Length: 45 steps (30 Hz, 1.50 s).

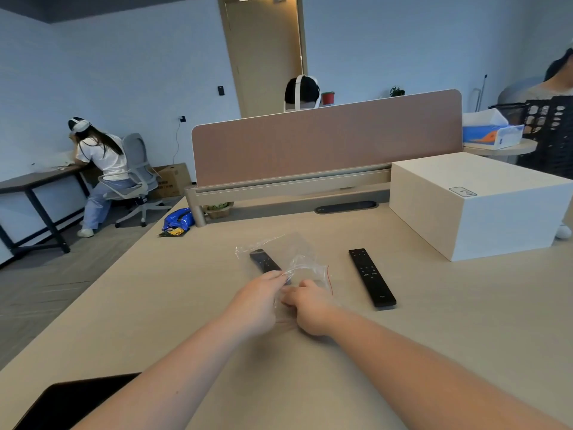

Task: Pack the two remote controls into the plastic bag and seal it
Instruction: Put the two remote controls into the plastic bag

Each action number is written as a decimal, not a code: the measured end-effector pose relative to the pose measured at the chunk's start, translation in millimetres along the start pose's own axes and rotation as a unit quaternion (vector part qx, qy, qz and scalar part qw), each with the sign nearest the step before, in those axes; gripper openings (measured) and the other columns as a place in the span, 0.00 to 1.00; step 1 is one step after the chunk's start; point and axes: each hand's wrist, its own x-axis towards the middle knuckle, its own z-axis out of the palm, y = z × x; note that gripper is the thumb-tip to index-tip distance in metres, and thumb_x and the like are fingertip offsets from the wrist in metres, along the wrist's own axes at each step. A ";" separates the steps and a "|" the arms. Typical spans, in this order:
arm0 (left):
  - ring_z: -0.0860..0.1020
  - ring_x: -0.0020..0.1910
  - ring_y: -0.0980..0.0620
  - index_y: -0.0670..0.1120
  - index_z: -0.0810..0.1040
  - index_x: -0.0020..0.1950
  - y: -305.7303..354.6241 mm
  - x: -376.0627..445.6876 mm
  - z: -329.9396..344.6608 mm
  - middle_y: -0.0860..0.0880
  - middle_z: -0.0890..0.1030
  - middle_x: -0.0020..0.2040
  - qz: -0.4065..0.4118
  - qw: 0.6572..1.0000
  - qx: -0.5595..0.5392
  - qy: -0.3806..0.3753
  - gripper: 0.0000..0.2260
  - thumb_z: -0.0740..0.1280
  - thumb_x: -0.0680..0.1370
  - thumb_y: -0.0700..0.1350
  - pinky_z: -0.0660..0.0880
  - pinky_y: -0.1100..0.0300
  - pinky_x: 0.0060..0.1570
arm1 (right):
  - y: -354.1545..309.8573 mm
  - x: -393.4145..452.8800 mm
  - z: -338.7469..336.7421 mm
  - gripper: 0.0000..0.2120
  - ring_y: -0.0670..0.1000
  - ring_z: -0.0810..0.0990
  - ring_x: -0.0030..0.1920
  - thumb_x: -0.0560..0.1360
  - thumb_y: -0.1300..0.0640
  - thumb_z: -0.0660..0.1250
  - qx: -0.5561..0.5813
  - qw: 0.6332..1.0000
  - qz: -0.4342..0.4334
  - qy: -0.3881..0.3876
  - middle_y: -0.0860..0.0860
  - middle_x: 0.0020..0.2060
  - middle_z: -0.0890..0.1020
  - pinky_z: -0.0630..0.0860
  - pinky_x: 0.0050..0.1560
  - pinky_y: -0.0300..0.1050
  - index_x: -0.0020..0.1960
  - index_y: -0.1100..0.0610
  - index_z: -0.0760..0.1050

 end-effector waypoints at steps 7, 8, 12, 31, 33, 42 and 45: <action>0.72 0.63 0.49 0.46 0.65 0.70 1.1 1.3 0.0 0.52 0.67 0.71 -0.002 1.000 0.014 0.003 0.25 0.59 0.74 0.32 0.70 0.60 0.60 | 14.1 -17.7 -5.6 0.19 0.58 0.76 0.59 0.74 0.64 0.58 0.083 0.989 0.079 0.094 0.56 0.58 0.76 0.73 0.61 0.47 0.60 0.53 0.77; 0.72 0.63 0.49 0.46 0.65 0.70 1.6 1.2 -0.1 0.52 0.67 0.71 -0.003 1.000 0.018 0.005 0.25 0.59 0.74 0.32 0.70 0.60 0.60 | 18.8 -24.3 -9.4 0.18 0.57 0.76 0.59 0.74 0.65 0.58 0.086 0.984 0.087 0.129 0.56 0.58 0.78 0.74 0.60 0.48 0.59 0.54 0.78; 0.69 0.67 0.48 0.46 0.67 0.68 1.3 1.0 2.1 0.51 0.68 0.70 0.000 1.000 0.024 0.018 0.22 0.59 0.74 0.34 0.69 0.58 0.62 | 48.3 -50.2 -17.4 0.12 0.59 0.77 0.54 0.73 0.65 0.60 0.043 0.947 0.139 0.285 0.55 0.47 0.83 0.77 0.49 0.51 0.51 0.59 0.80; 0.66 0.70 0.51 0.50 0.62 0.71 10.8 0.1 4.3 0.56 0.63 0.73 -0.038 0.998 0.049 0.001 0.25 0.61 0.75 0.40 0.70 0.56 0.64 | 73.6 -71.7 -32.5 0.17 0.60 0.71 0.59 0.78 0.58 0.60 0.052 0.929 0.322 0.175 0.59 0.57 0.77 0.72 0.55 0.50 0.66 0.56 0.65; 0.65 0.70 0.51 0.50 0.62 0.71 10.9 0.8 4.3 0.56 0.63 0.73 -0.038 0.998 0.044 -0.005 0.25 0.61 0.75 0.39 0.69 0.56 0.65 | 70.6 -72.5 -35.3 0.17 0.60 0.73 0.59 0.77 0.59 0.61 0.117 0.916 0.316 0.217 0.58 0.57 0.78 0.74 0.57 0.50 0.66 0.56 0.68; 0.66 0.69 0.49 0.48 0.64 0.70 14.2 0.2 -0.5 0.52 0.65 0.73 -0.044 0.998 0.039 0.004 0.23 0.61 0.76 0.38 0.68 0.56 0.64 | 14.6 -94.6 -67.0 0.14 0.48 0.76 0.51 0.75 0.60 0.67 0.258 0.889 0.111 0.361 0.45 0.47 0.77 0.72 0.54 0.40 0.61 0.56 0.76; 0.68 0.68 0.47 0.48 0.65 0.70 12.7 -0.5 -2.8 0.50 0.66 0.72 -0.052 0.998 0.032 0.012 0.23 0.62 0.75 0.38 0.68 0.55 0.64 | 10.4 -109.1 -63.9 0.12 0.49 0.76 0.50 0.74 0.60 0.68 0.211 0.913 0.080 0.339 0.49 0.46 0.81 0.71 0.49 0.36 0.57 0.56 0.78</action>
